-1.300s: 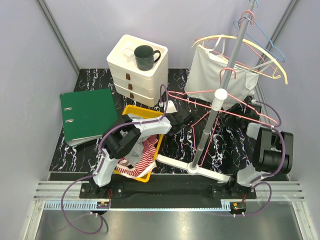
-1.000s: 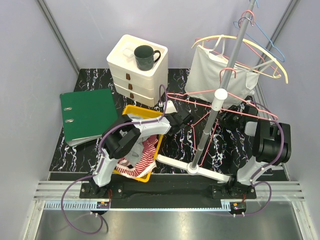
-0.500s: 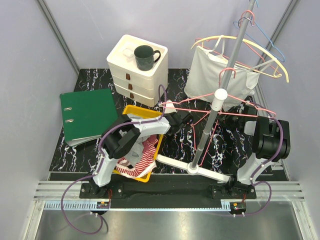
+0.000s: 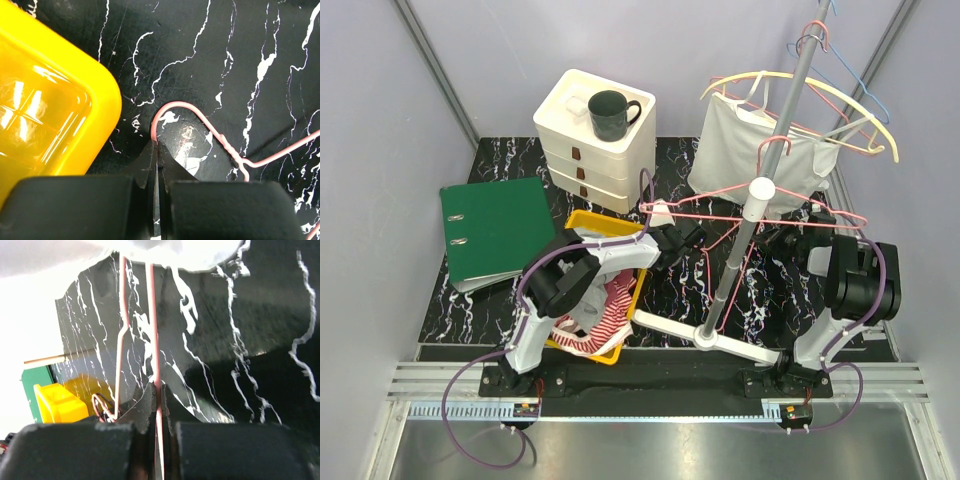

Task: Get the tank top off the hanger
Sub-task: Pick up the hanger at the center of the board.

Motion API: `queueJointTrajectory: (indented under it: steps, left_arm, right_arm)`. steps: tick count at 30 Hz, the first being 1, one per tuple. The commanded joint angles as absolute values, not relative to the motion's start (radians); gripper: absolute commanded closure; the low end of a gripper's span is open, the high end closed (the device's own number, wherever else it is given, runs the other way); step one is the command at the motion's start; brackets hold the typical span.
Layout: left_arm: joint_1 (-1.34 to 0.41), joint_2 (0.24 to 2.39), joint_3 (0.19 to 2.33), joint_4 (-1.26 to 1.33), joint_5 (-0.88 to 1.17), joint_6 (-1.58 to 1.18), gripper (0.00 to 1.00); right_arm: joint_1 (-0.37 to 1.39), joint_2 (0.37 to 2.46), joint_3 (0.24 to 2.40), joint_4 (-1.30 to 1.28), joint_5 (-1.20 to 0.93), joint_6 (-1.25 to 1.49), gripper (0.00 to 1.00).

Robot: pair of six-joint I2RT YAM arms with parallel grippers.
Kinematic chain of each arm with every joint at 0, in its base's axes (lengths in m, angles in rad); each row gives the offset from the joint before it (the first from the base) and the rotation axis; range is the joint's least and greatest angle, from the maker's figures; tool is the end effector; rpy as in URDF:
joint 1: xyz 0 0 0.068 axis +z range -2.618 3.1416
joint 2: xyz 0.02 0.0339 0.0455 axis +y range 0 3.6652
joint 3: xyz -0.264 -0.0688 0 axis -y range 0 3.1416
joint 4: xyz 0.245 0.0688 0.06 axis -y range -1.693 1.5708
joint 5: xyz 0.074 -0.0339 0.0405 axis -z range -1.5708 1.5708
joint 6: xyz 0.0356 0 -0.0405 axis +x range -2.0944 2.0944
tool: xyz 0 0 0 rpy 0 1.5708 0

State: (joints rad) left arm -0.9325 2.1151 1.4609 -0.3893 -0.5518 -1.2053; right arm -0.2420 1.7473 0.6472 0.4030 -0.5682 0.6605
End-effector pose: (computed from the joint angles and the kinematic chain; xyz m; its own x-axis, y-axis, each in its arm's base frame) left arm 0.2772 -0.3423 0.1477 -0.6760 -0.4237 -0.6029 -0.2926 0.9053 -0.3080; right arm 0.3062 -0.0559 0.1155 -0.6140 0.6842 -0.3935 0.2256 0.6299 0.7432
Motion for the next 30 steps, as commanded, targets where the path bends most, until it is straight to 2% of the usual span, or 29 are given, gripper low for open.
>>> queueJointTrajectory:
  steps: [1,6,7,8,11,12,16,20,24,27,30]
  left_arm:
    - [-0.937,2.099,1.427,-0.378,-0.454,-1.115,1.00]
    - [-0.934,2.034,1.379,-0.249,-0.350,-1.020,1.00]
    - [-0.936,2.020,1.355,-0.197,-0.333,-0.993,0.97]
    - [-0.937,1.999,1.342,-0.174,-0.318,-0.979,0.88]
    - [-0.936,1.958,1.309,-0.103,-0.259,-0.933,0.74]
    - [-0.936,1.945,1.298,-0.086,-0.229,-0.924,0.66]
    - [-0.936,1.895,1.233,0.023,-0.150,-0.879,0.52]
    - [-0.931,1.873,1.215,0.064,-0.077,-0.871,0.51]
    - [-0.922,1.878,1.204,0.152,0.127,-0.847,0.50]
    - [-0.922,1.861,1.164,0.282,0.230,-0.825,0.44]
    - [-0.922,1.873,1.175,0.298,0.305,-0.810,0.44]
  right_arm:
    - [-0.239,1.620,0.572,0.512,-0.568,0.706,1.00]
    - [-0.239,1.438,0.468,0.479,-0.493,0.703,1.00]
    - [-0.239,1.364,0.454,0.463,-0.476,0.700,1.00]
    - [-0.239,1.330,0.443,0.447,-0.462,0.696,1.00]
    - [-0.241,1.208,0.407,0.336,-0.404,0.684,1.00]
    - [-0.241,1.177,0.384,0.281,-0.364,0.677,1.00]
    - [-0.241,0.960,0.324,0.197,-0.299,0.620,1.00]
    - [-0.241,0.781,0.311,0.098,-0.249,0.592,1.00]
    - [-0.241,0.594,0.316,0.006,-0.224,0.578,1.00]
    - [-0.241,0.499,0.325,-0.078,-0.221,0.577,1.00]
    - [-0.241,0.451,0.325,-0.118,-0.241,0.601,1.00]
